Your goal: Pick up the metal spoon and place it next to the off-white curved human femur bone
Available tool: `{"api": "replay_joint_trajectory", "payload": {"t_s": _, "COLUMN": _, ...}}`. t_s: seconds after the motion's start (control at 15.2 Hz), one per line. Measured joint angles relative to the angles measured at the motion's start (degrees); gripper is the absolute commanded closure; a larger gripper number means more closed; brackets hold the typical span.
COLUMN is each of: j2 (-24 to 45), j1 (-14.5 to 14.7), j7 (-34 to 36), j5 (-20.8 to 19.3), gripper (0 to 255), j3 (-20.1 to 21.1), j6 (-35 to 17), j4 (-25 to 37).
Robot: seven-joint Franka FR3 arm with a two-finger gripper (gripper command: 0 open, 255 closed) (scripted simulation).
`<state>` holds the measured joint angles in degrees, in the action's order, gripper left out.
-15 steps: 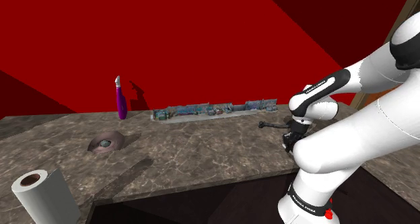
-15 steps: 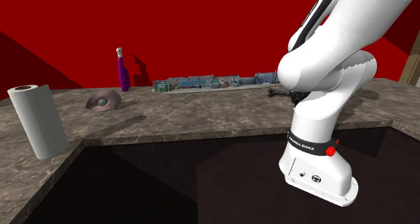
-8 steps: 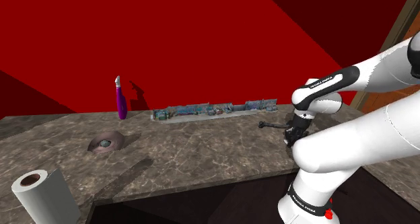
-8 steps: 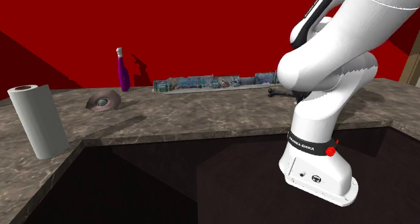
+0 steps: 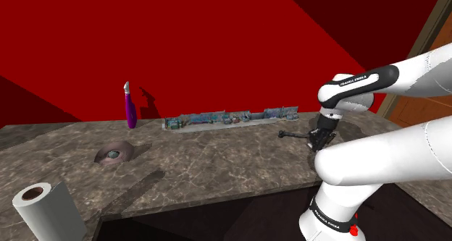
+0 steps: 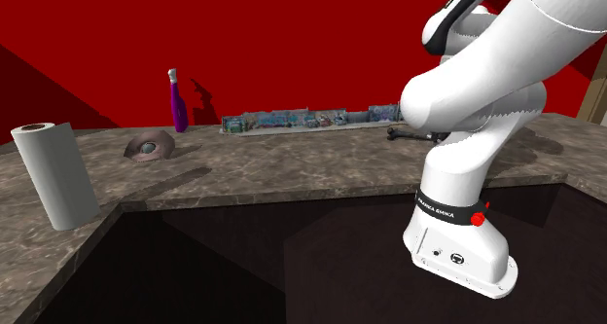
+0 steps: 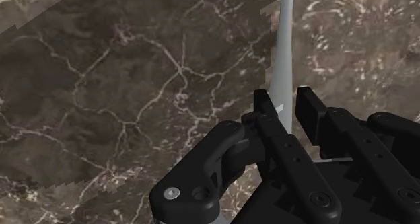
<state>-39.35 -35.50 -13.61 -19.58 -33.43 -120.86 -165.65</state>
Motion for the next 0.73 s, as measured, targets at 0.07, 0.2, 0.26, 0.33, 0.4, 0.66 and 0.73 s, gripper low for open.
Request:
{"api": "replay_joint_trajectory", "payload": {"t_s": 0.07, "j2": -0.81, "j1": -0.16, "j7": -0.04, "j5": 0.14, "gripper": 255, "j3": 0.34, "j6": 1.29, "j4": 0.51}}
{"api": "replay_joint_trajectory", "payload": {"t_s": 0.2, "j2": -2.08, "j1": -0.23, "j7": 0.18, "j5": 0.53, "gripper": 255, "j3": 1.07, "j6": 3.21, "j4": 1.15}}
{"api": "replay_joint_trajectory", "payload": {"t_s": 0.26, "j2": -2.83, "j1": -0.26, "j7": 0.28, "j5": 0.77, "gripper": 255, "j3": 1.51, "j6": 4.41, "j4": 1.63}}
{"api": "replay_joint_trajectory", "payload": {"t_s": 0.33, "j2": -3.50, "j1": -0.25, "j7": 0.44, "j5": 1.03, "gripper": 255, "j3": 1.96, "j6": 5.47, "j4": 2.01}}
{"api": "replay_joint_trajectory", "payload": {"t_s": 0.4, "j2": -4.15, "j1": -0.29, "j7": 0.49, "j5": 1.25, "gripper": 255, "j3": 2.33, "j6": 6.57, "j4": 2.47}}
{"api": "replay_joint_trajectory", "payload": {"t_s": 0.66, "j2": -4.52, "j1": 0.03, "j7": 0.15, "j5": 1.95, "gripper": 255, "j3": 2.81, "j6": 9.39, "j4": 5.04}}
{"api": "replay_joint_trajectory", "payload": {"t_s": 0.73, "j2": -2.87, "j1": 0.45, "j7": -0.54, "j5": 1.99, "gripper": 255, "j3": 2.02, "j6": 8.97, "j4": 6.38}}
